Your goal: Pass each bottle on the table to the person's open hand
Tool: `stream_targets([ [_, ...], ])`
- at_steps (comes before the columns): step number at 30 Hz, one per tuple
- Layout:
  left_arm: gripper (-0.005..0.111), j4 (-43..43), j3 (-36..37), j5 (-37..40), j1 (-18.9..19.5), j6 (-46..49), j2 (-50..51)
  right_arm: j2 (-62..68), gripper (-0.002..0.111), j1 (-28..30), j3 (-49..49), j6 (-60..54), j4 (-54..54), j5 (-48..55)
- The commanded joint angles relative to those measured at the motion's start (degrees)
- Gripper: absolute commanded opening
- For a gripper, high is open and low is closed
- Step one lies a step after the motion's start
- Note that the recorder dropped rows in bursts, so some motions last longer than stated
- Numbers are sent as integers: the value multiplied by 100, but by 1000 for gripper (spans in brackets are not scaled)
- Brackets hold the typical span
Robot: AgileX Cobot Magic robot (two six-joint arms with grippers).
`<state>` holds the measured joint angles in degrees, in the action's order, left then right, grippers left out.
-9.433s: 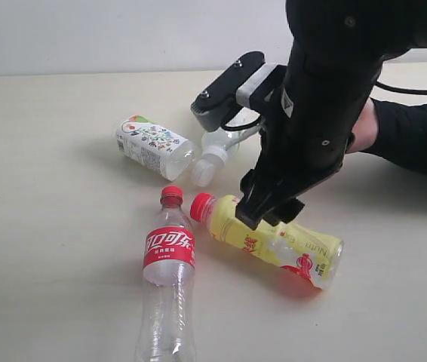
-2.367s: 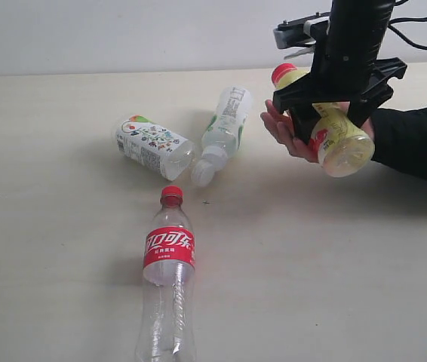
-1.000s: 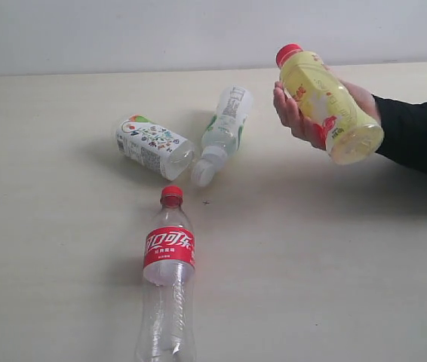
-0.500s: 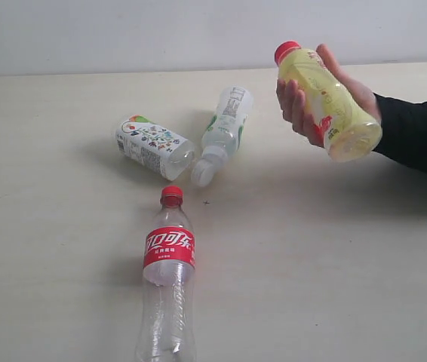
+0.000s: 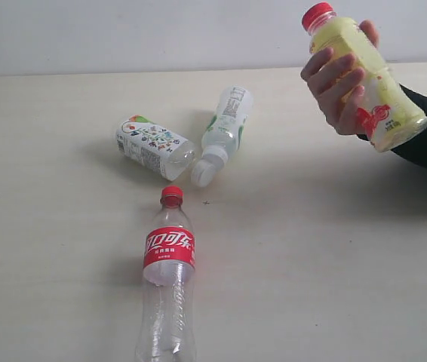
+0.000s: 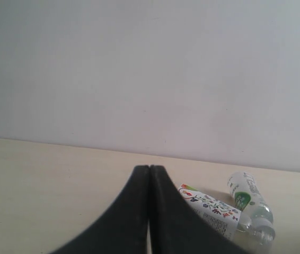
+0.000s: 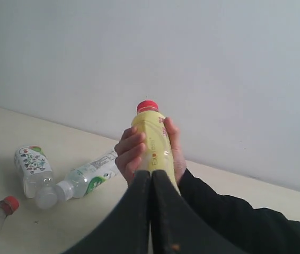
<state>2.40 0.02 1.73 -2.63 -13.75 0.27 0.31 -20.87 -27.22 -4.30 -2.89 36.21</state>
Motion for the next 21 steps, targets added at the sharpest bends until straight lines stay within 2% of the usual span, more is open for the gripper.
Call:
stream_targets([
  [1, 0, -22, -2, -16, -30, 11, -27, -31, 0, 21, 15, -6, -48, -122],
  [21, 0, -22, -2, -16, -30, 11, -27, -31, 0, 21, 15, -6, -61, -329],
])
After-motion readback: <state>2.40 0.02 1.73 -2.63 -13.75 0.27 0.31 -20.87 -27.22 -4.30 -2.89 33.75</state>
